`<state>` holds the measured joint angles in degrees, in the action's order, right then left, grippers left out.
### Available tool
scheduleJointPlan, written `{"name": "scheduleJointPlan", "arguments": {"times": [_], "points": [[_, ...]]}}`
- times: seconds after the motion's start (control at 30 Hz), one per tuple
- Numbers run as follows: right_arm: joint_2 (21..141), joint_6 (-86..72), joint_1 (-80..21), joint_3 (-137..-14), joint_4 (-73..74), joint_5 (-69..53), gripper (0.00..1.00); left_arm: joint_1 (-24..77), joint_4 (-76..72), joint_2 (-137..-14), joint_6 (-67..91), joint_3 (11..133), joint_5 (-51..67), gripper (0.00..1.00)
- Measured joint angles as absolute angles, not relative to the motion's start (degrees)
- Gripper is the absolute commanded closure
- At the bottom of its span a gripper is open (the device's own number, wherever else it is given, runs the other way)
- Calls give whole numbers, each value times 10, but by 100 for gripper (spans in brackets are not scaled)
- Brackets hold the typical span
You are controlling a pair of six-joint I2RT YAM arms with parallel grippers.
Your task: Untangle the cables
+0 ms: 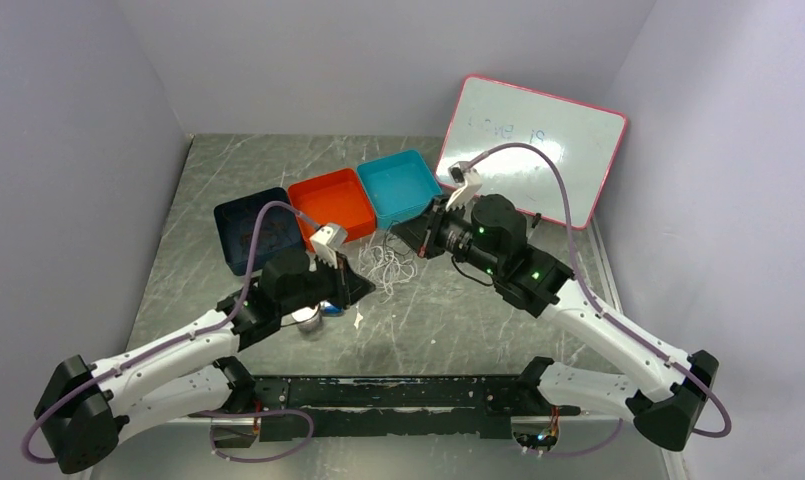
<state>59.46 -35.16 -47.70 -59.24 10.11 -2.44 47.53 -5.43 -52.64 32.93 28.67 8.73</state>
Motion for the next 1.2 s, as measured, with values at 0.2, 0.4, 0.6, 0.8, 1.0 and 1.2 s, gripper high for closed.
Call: {"name": "scheduleJointPlan", "arguments": {"times": [0.2,0.4,0.6,0.8,1.0,1.2], "points": [[569,-341,-477,-557,130,17,95,476,2,-515,303,349,55,93],[547,-329,-477,-512,195,91,72,477,96,-522,252,464,41,93],[488,-286,-477,-473,220,133,51,477,193,-591,176,608,63,93],[388,-188,-477,-407,111,81,47,477,239,-629,131,650,99,93],[342,-89,-477,-293,-89,-8,44,477,252,-635,119,667,127,93],[416,-24,-477,-253,-217,-79,37,477,251,-635,119,679,147,93]]}}
